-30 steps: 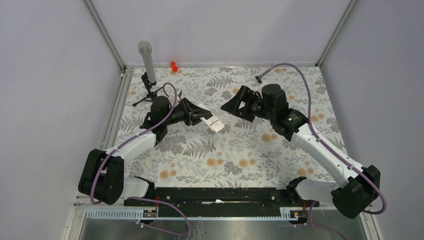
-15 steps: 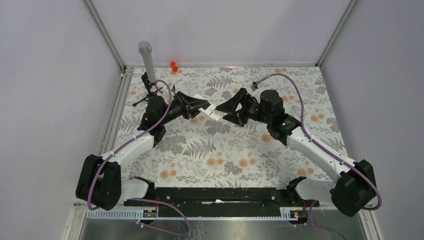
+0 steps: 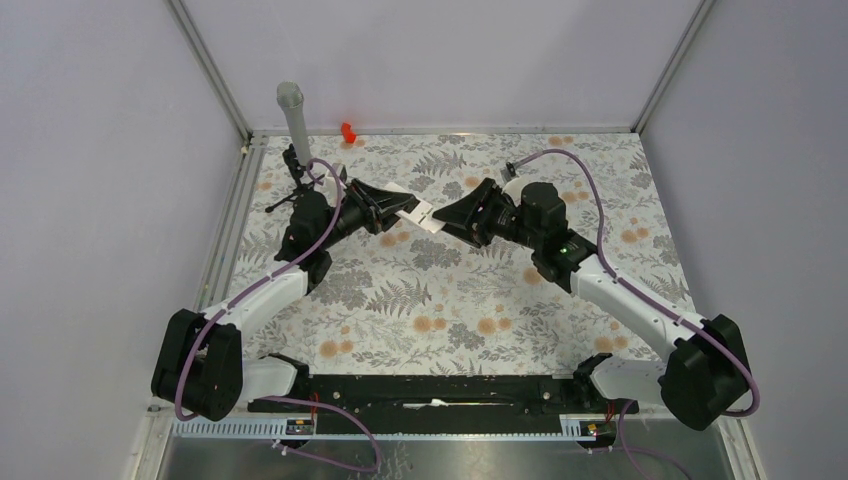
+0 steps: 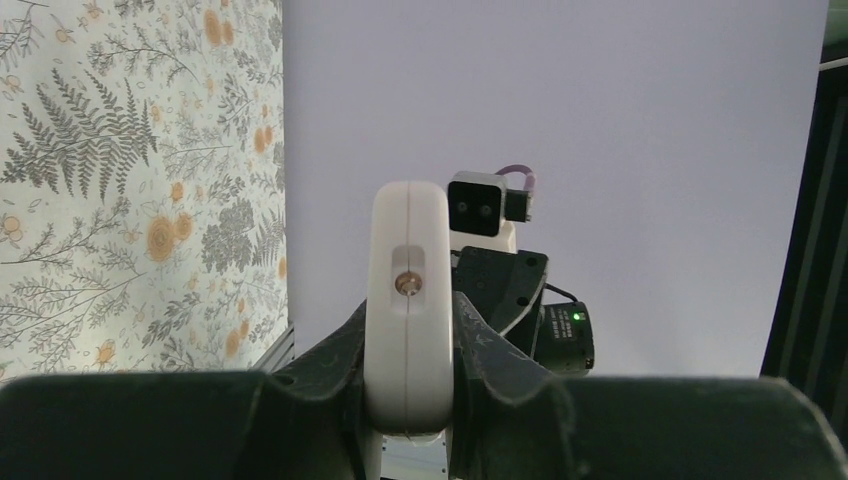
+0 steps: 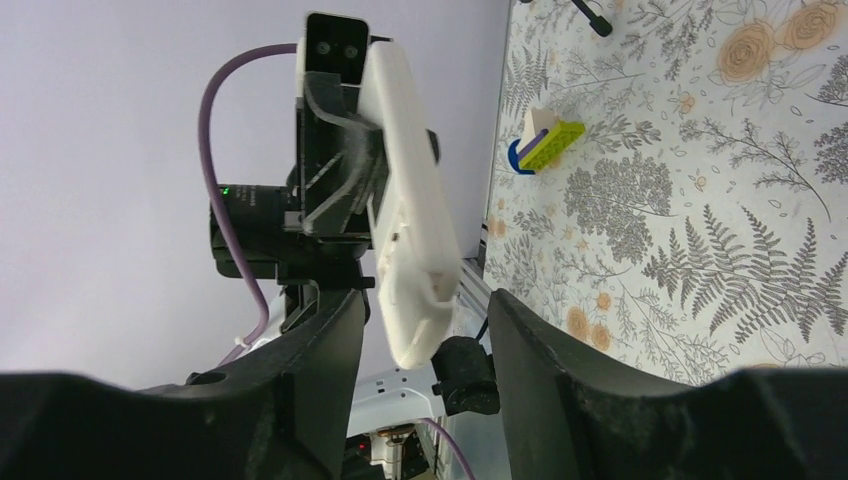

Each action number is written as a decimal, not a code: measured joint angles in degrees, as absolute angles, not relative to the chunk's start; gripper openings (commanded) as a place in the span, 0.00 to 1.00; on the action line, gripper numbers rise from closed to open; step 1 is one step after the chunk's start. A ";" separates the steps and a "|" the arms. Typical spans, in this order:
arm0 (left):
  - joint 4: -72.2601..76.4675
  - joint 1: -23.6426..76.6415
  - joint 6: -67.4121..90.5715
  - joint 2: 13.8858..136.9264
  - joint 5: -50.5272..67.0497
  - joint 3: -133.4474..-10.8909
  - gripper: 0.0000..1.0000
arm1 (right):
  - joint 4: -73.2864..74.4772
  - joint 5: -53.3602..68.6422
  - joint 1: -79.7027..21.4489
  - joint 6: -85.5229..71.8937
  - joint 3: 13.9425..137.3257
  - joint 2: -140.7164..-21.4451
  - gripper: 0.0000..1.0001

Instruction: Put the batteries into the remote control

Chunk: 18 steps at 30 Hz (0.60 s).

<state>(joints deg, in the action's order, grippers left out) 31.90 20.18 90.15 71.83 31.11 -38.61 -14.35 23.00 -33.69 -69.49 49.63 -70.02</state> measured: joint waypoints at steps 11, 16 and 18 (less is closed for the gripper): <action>34.28 20.56 91.92 73.08 30.98 -38.63 0.00 | -16.12 23.05 -33.69 -69.52 49.67 -72.73 0.46; 34.39 21.08 92.18 73.36 30.81 -38.63 0.00 | -16.43 23.07 -33.69 -69.52 50.50 -73.87 0.41; 34.46 21.10 92.38 73.36 30.57 -38.63 0.00 | -16.14 23.07 -33.69 -69.43 51.20 -74.24 0.40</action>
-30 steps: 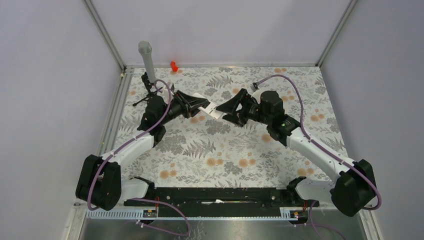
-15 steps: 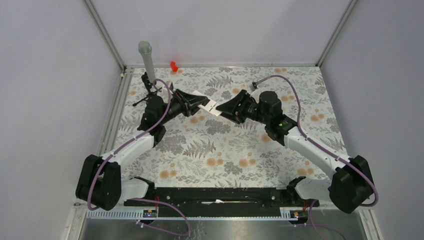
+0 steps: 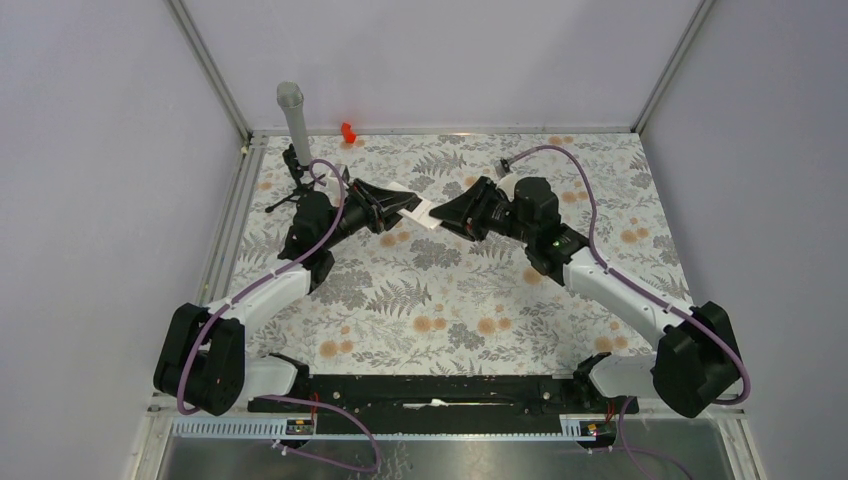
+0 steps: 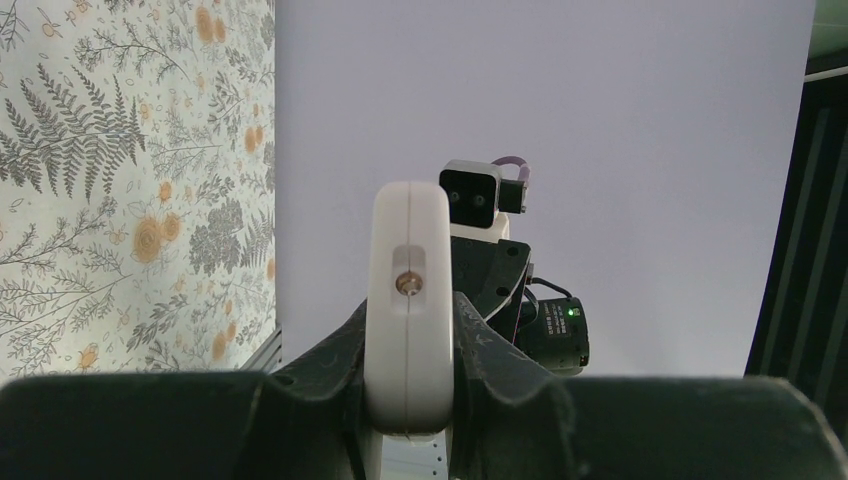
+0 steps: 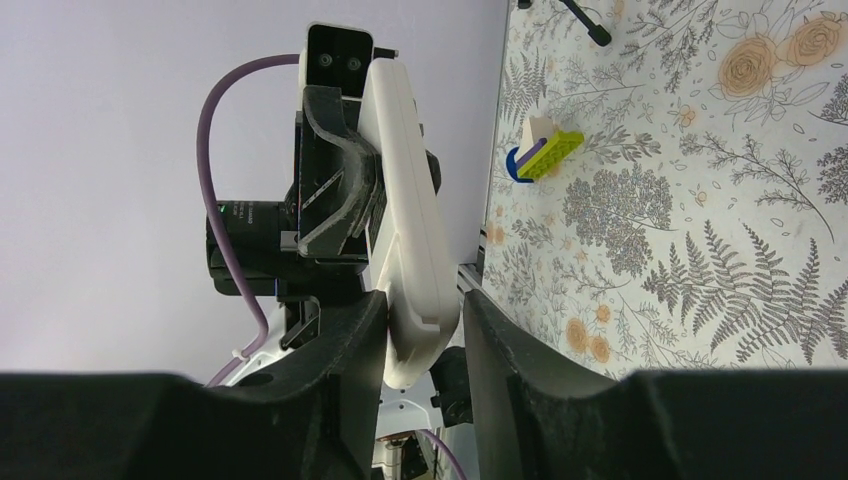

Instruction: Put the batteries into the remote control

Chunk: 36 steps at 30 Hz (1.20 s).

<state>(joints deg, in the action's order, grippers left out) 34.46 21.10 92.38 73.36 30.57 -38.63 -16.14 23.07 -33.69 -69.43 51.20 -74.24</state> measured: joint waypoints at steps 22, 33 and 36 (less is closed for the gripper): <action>36.18 21.32 96.25 74.50 25.82 -38.63 0.00 | -22.06 22.09 -33.61 -67.94 52.73 -78.52 0.20; 37.01 21.54 98.91 75.50 20.32 -38.65 0.00 | -24.34 19.64 -33.74 -67.00 56.12 -82.98 0.14; 36.95 21.65 99.02 75.50 19.35 -38.65 0.00 | -23.70 18.98 -33.87 -66.19 56.99 -83.50 0.16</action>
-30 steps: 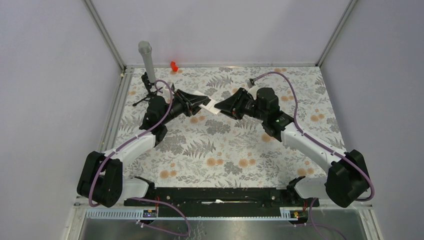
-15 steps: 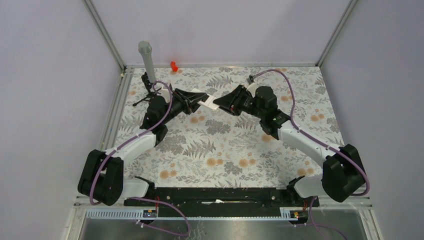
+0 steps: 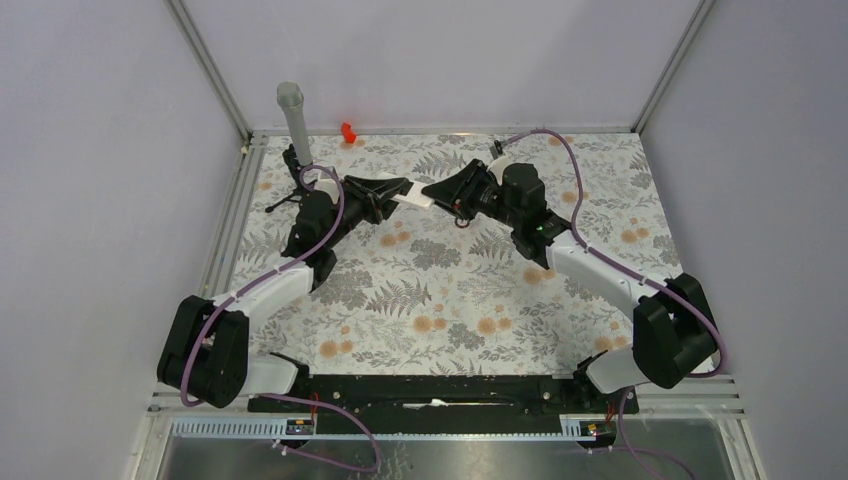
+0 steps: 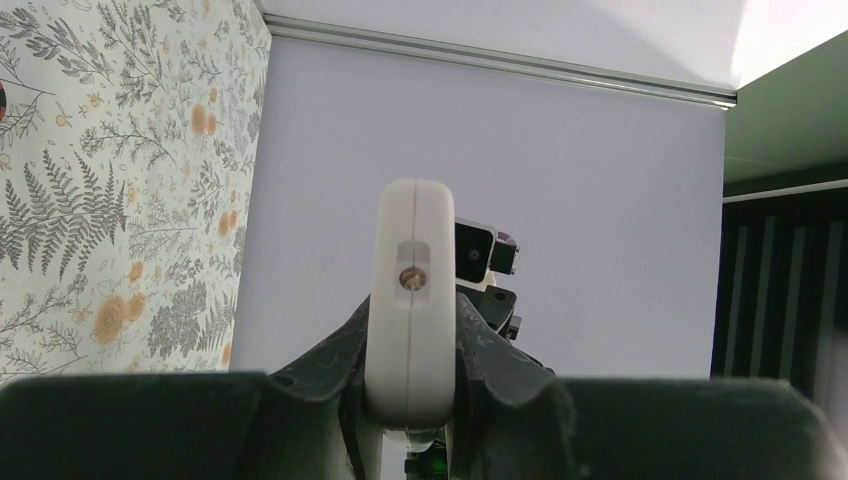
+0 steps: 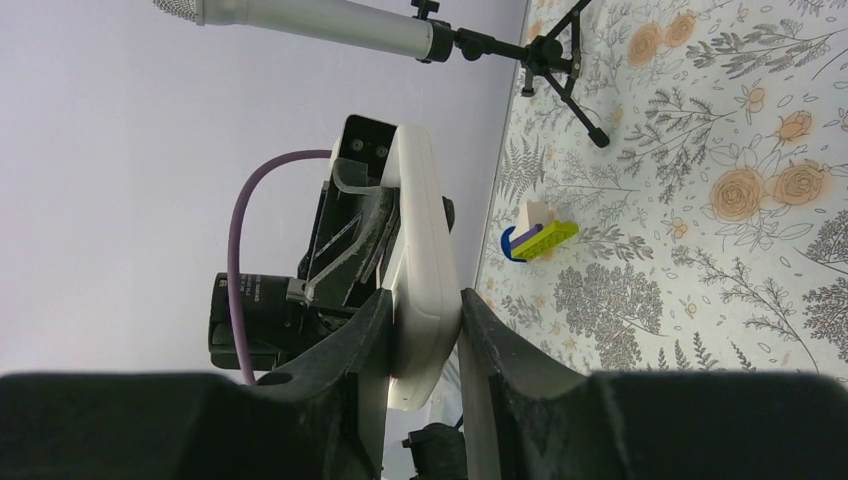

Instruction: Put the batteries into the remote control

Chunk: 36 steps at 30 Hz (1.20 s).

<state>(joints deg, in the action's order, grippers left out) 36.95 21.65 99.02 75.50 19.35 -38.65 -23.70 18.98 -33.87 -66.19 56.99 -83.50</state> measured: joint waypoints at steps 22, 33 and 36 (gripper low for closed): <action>24.71 25.04 86.26 71.83 29.08 -43.07 0.00 | -13.17 23.22 -33.15 -45.54 56.51 -68.60 1.00; 16.12 23.55 69.43 72.62 43.88 -49.69 0.00 | -4.32 34.46 -28.91 -35.90 56.62 -66.70 0.94; 15.79 23.55 65.49 72.62 48.69 -50.37 0.00 | -2.35 41.89 -28.75 -31.92 56.62 -68.86 0.89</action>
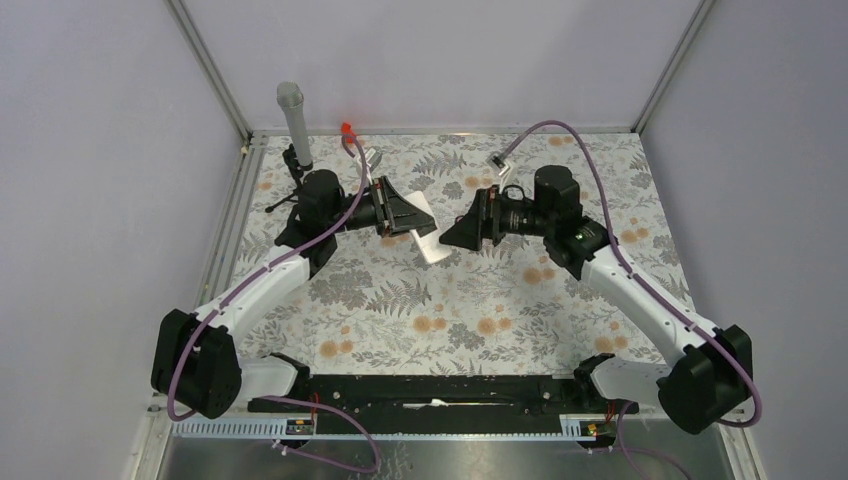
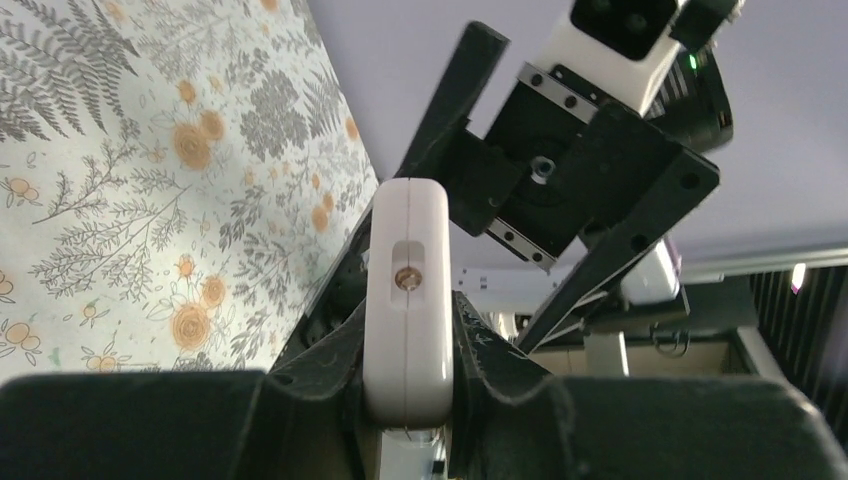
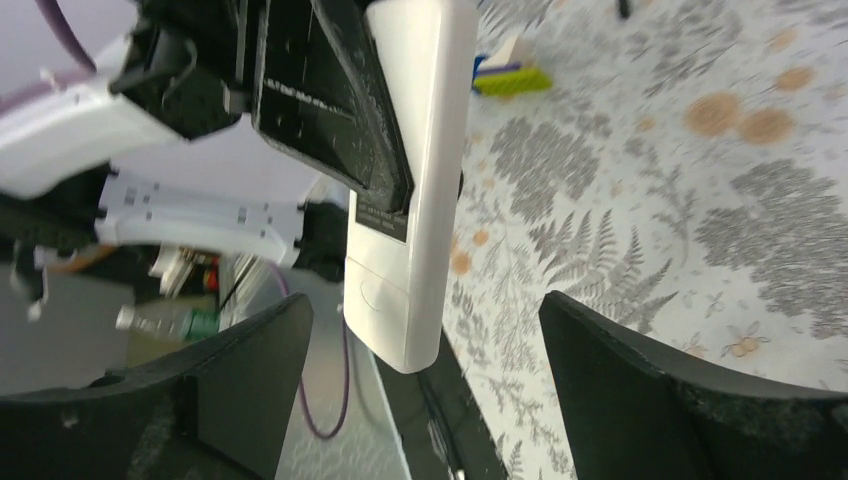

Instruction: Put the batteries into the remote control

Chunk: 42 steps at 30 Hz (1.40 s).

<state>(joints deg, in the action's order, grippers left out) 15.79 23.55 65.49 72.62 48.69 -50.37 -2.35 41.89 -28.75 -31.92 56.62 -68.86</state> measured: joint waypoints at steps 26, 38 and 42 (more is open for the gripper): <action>16.78 23.22 60.90 73.63 55.72 -51.03 0.08 | -21.67 60.73 -31.24 -38.24 55.24 -81.14 0.17; 14.11 22.96 57.25 72.03 49.36 -51.11 0.70 | -22.70 58.06 -31.29 -41.34 55.59 -83.50 0.00; 7.42 22.48 54.22 69.43 42.44 -51.27 0.99 | -14.90 50.50 -31.31 -36.25 57.12 -82.72 0.00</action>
